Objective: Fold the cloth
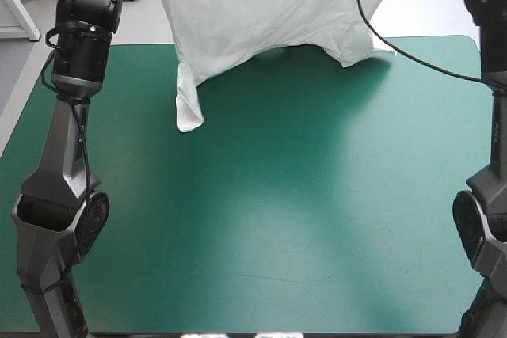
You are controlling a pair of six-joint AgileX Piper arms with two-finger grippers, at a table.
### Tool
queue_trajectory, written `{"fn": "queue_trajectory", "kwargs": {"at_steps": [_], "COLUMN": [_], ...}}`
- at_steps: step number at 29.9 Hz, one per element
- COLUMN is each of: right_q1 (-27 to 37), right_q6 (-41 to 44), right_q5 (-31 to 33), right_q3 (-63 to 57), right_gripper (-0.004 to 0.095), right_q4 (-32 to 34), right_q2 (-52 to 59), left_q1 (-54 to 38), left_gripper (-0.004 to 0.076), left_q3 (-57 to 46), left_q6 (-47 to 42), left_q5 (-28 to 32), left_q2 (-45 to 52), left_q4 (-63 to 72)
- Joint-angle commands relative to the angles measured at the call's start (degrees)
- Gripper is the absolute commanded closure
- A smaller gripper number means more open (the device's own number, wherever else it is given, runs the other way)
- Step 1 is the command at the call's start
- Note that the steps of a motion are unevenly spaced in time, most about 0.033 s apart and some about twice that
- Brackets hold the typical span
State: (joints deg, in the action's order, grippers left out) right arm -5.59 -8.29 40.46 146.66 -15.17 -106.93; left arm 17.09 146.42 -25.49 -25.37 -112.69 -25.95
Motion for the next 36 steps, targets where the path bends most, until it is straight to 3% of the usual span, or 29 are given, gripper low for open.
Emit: {"fn": "queue_trajectory", "kwargs": {"at_steps": [1,3,10,20,29,36], "right_q1": [0.65,0.75,1.01,0.01,-4.93,-10.35], "right_q6": [-0.64,-0.64,-3.25,-4.27,-2.73,-1.02], "right_q5": [0.40,1.43,1.89,8.85,18.40,28.97], "right_q3": [-4.46,-10.57,-33.98,-64.46,-75.83,-81.34], "right_gripper": [0.0925,0.0925,0.0925,0.0925,0.0925,0.0925], "right_q4": [0.88,2.32,2.99,1.35,1.25,1.50], "right_q2": [3.17,5.15,13.91,25.28,31.05,31.04], "left_q1": [-2.01,-2.35,-2.35,-1.84,3.73,10.13], "left_gripper": [0.0733,0.0733,0.0733,0.0733,0.0733,0.0733], "left_q3": [-3.42,-7.18,-23.33,-60.30,-85.51,-95.76], "left_q6": [21.85,28.18,30.07,35.01,35.18,31.78], "left_q5": [-5.52,-7.45,-17.12,-26.78,-27.19,-31.32], "left_q2": [4.61,6.38,12.94,28.41,43.25,48.08], "left_q4": [25.50,31.27,32.45,36.92,33.98,30.42]}}
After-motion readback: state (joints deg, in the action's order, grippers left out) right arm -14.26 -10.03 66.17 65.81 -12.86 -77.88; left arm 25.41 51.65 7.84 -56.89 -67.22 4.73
